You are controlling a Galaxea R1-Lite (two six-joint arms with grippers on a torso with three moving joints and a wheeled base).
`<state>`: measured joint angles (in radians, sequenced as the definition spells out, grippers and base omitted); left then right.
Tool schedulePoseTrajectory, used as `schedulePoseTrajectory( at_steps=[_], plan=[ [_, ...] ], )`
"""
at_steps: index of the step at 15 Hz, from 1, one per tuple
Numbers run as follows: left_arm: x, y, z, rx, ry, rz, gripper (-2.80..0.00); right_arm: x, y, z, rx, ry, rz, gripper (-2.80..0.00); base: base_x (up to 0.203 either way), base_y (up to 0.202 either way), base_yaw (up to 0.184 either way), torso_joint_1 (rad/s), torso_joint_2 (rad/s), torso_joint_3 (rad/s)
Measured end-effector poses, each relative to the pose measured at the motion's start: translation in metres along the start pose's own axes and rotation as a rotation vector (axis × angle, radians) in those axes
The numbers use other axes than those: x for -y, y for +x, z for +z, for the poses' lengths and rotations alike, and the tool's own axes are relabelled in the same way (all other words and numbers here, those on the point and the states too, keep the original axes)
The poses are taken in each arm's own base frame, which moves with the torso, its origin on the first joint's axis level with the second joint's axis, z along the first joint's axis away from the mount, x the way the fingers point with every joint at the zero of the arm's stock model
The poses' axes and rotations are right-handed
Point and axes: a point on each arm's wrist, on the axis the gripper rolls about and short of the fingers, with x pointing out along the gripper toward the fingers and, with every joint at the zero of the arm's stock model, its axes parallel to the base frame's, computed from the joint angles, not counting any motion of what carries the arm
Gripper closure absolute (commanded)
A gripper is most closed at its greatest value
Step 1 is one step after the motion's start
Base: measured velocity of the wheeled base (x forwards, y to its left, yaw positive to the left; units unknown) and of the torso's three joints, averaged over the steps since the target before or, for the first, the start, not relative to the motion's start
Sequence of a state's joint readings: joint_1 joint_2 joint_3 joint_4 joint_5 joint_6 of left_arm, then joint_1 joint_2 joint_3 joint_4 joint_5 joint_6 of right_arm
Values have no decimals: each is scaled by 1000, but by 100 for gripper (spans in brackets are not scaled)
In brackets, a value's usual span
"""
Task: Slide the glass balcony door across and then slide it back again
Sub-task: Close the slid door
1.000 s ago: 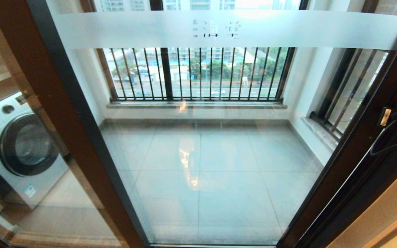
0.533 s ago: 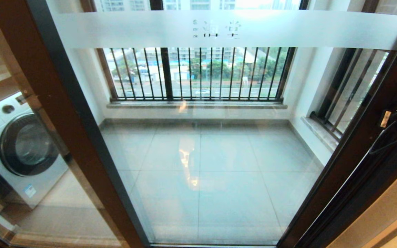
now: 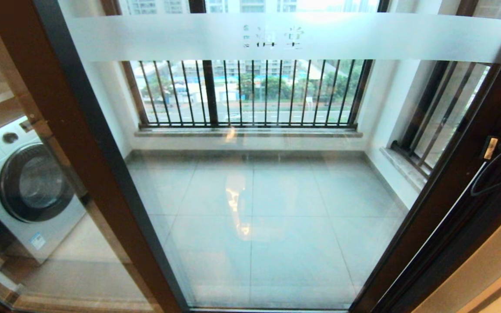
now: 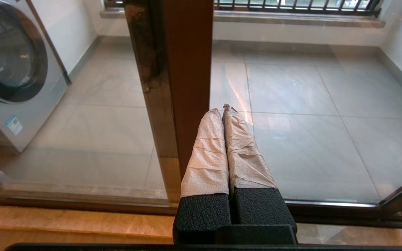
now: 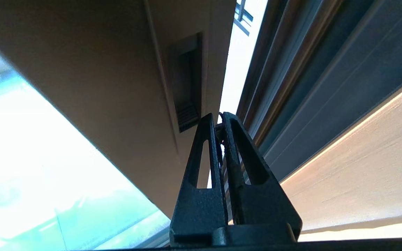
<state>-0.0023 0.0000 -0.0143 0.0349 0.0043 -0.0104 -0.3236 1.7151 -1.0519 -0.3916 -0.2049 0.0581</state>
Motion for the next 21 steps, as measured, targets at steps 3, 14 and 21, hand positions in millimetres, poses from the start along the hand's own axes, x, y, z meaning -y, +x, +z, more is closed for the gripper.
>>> schedulePoseTrajectory(
  at_steps=[3,14,21],
  plan=[
    [0,0,0,0,0,0,0,-1,0,0,-2,-1,25,0,0,0,0,0,0,0],
    [0,0,0,0,0,0,0,-6,4,-4,-16,-7,35,0,0,0,0,0,0,0],
    [0,0,0,0,0,-1,0,-2,14,-5,-20,-3,16,0,0,0,0,0,0,0]
  ],
)
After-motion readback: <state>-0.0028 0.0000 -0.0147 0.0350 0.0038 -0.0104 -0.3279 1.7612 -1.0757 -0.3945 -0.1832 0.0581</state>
